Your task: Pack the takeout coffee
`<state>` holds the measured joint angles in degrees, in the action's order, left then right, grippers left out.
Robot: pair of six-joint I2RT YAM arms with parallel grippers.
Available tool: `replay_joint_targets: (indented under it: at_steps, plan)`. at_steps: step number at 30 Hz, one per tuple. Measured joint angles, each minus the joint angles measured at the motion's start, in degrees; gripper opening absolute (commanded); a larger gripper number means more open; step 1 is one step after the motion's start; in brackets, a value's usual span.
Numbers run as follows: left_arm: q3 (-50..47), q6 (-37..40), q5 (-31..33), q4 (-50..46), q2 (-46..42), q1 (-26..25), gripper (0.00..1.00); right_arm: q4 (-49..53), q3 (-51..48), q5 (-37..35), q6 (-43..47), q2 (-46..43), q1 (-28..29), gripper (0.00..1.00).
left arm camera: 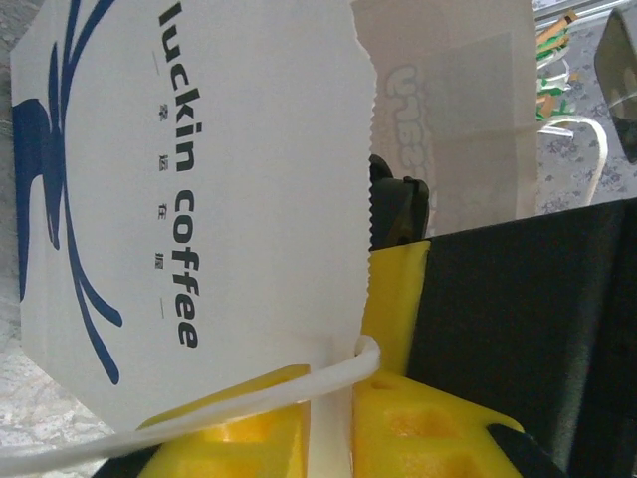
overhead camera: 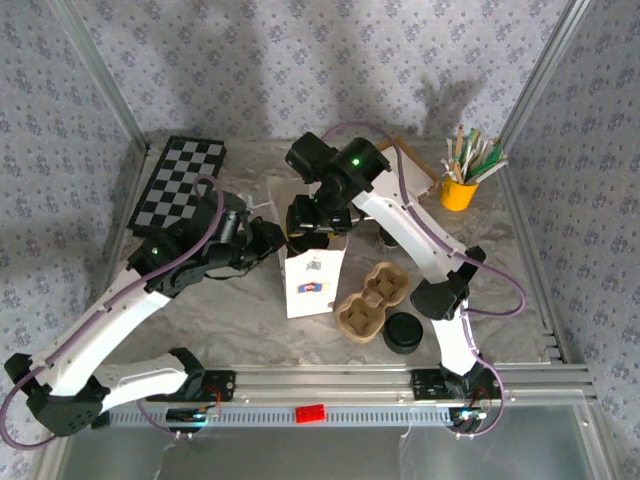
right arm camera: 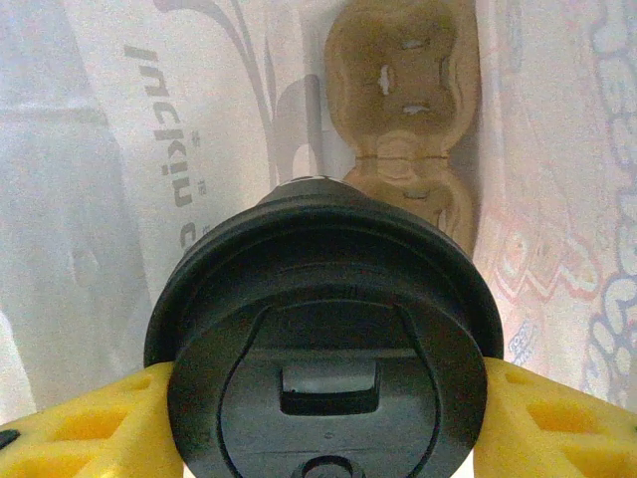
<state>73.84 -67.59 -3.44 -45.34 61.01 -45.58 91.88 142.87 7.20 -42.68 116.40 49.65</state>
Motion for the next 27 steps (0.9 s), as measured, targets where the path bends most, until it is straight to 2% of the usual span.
replay_joint_targets:
  at_steps: [9,19,27]
  plan:
    - [3.45,1.55,0.09,-2.99,2.23,0.15,0.08,0.02,-1.75,-1.05,0.52,0.42,0.00,0.52]
    - [5.64,3.69,0.20,-4.79,4.15,0.15,0.07,0.02,-7.32,-1.46,0.70,0.42,0.07,0.52]
    - [5.62,3.72,-0.20,-4.13,4.37,0.15,0.07,0.02,-8.11,-1.40,0.70,0.52,0.20,0.51]
